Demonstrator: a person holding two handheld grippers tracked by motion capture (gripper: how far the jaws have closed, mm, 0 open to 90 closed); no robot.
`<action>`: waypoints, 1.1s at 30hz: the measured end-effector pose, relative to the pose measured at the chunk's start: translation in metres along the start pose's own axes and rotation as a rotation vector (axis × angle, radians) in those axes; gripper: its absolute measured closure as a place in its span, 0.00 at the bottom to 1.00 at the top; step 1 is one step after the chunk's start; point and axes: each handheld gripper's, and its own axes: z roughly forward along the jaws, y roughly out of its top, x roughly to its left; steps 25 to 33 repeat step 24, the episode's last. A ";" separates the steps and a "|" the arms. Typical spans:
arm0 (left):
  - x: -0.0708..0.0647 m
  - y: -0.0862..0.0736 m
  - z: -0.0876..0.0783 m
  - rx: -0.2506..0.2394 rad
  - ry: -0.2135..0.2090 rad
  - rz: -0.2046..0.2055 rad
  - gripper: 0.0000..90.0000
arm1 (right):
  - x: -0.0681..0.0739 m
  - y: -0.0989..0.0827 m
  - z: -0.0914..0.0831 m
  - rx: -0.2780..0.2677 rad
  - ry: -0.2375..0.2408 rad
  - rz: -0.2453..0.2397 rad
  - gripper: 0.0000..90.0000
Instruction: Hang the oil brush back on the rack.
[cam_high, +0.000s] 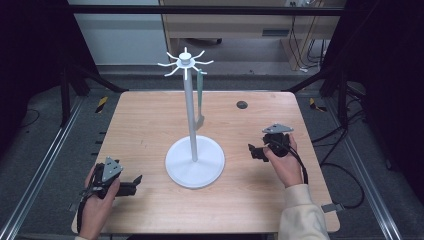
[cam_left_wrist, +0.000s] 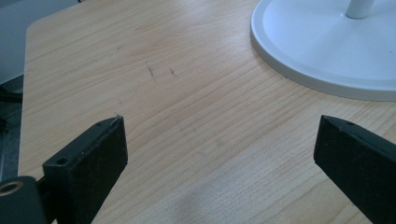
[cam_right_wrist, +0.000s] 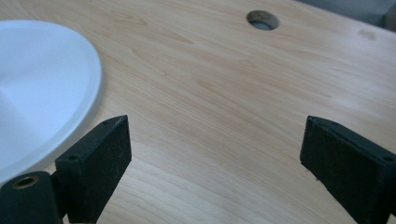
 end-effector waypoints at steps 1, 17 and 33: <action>0.000 0.000 0.000 -0.003 0.001 0.001 0.03 | 0.002 -0.001 0.003 0.002 0.012 0.003 0.11; -0.001 0.000 0.000 -0.002 0.003 0.002 0.03 | 0.029 -0.013 0.032 0.048 0.101 -0.024 0.13; -0.001 0.000 0.001 0.005 0.007 0.012 0.03 | 0.030 -0.015 0.035 0.067 0.126 -0.008 0.12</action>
